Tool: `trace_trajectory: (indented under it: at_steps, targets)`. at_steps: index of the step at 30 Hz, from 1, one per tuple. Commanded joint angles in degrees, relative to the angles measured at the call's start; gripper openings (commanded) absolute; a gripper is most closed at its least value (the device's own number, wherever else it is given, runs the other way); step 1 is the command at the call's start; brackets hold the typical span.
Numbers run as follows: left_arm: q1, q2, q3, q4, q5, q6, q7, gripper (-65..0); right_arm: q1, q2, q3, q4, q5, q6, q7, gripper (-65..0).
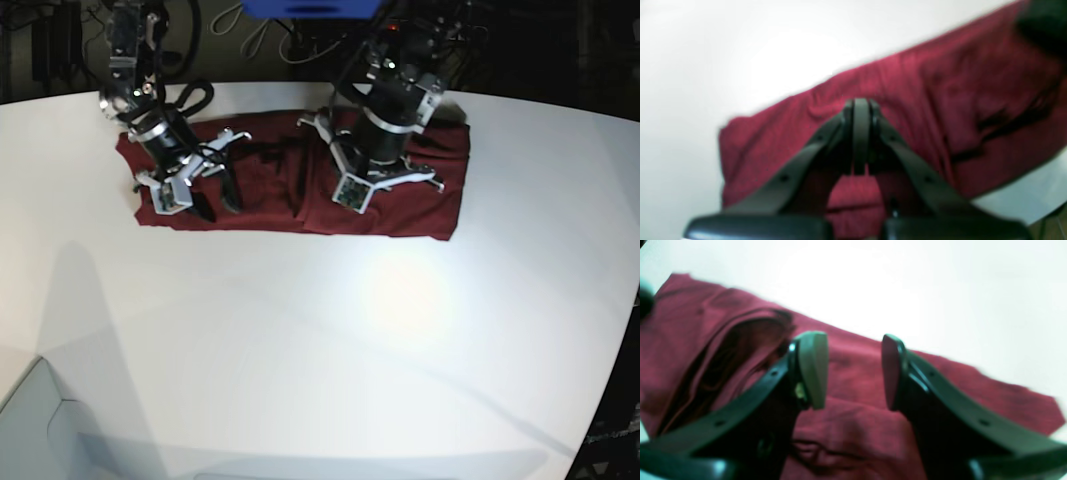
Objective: Layout the t-shirt on the table in an organized manner, then fold the t-shirt properly
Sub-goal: 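Press the folded layer flat with the left gripper and release, then raise the left gripper away from the folded shirt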
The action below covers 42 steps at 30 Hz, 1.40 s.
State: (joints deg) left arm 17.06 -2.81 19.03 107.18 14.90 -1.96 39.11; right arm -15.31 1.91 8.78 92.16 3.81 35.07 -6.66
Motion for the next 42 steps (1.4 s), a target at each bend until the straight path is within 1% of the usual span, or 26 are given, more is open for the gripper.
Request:
trace_trajectory:
  at_steps: [1,4,11,13,15,18,20,22,23,25,28,30,31,33,42]
  targets:
    - [-0.93,0.3,-0.61,0.12,0.09,0.15,-1.62,-65.0,-0.29,0.15,0.24,1.42,1.07,0.4,1.51,-37.7]
    - [-0.75,0.13,-3.77,-0.67,0.09,0.15,-1.62,-65.0,-0.73,0.59,0.41,1.95,1.07,0.4,1.51,-37.7]
    - [1.71,-0.05,-17.22,4.17,0.09,-0.37,-2.23,-65.0,-1.88,0.51,8.67,2.21,1.07,0.4,1.51,-37.7]
    - [1.53,-0.05,-20.39,4.08,0.09,-3.1,-2.23,-65.0,-1.79,0.51,10.61,2.04,1.07,0.4,1.51,-37.9]
    - [1.45,0.22,-23.55,3.9,0.09,-6.7,-2.23,-65.0,-1.79,0.33,12.63,1.95,1.07,0.4,1.51,-37.6]
    - [0.65,0.57,-28.3,3.9,0.09,-12.33,-1.79,-65.0,-1.17,-1.52,16.5,1.86,1.07,0.4,1.51,-37.3]
    - [0.65,0.57,-30.15,3.9,0.09,-14.44,-1.71,-65.0,-0.21,-3.36,19.93,1.77,1.07,0.4,1.42,-34.4]
    - [0.83,0.57,-31.38,3.9,0.09,-15.41,-1.71,-65.0,0.23,-5.03,21.77,1.86,0.89,0.4,-0.42,-29.8]
    - [0.83,0.57,-31.99,3.9,0.09,-15.41,-1.71,-65.0,0.23,-5.3,22.04,1.95,0.8,0.4,-2.18,-27.7]
    - [0.92,0.57,-32.96,3.9,0.09,-15.41,-1.79,-65.0,0.32,-4.68,22.13,1.95,1.07,0.4,-6.93,-22.2]
    - [1.62,0.57,-34.37,3.9,0.09,-15.41,-2.15,-65.0,2.26,-4.59,22.13,1.86,0.89,0.49,-16.6,-13.8]
    - [2.24,0.57,-34.63,3.9,0.09,-15.41,-2.23,-65.0,2.7,-4.59,22.13,1.86,0.98,0.75,-20.47,-11.2]
    - [2.33,0.57,-34.72,3.9,0.09,-15.41,-2.23,-65.0,3.13,-4.59,22.13,1.86,0.98,1.63,-21.61,-10.4]
    - [2.76,0.57,-34.81,3.9,0.09,-15.41,-2.23,-65.0,3.57,-4.51,22.13,1.86,1.07,4.93,-22.75,-9.2]
    - [4.35,0.48,-34.89,4.08,0.09,-15.49,-2.23,-65.0,3.75,-4.68,22.21,1.86,0.8,4.93,-22.75,-9.3]
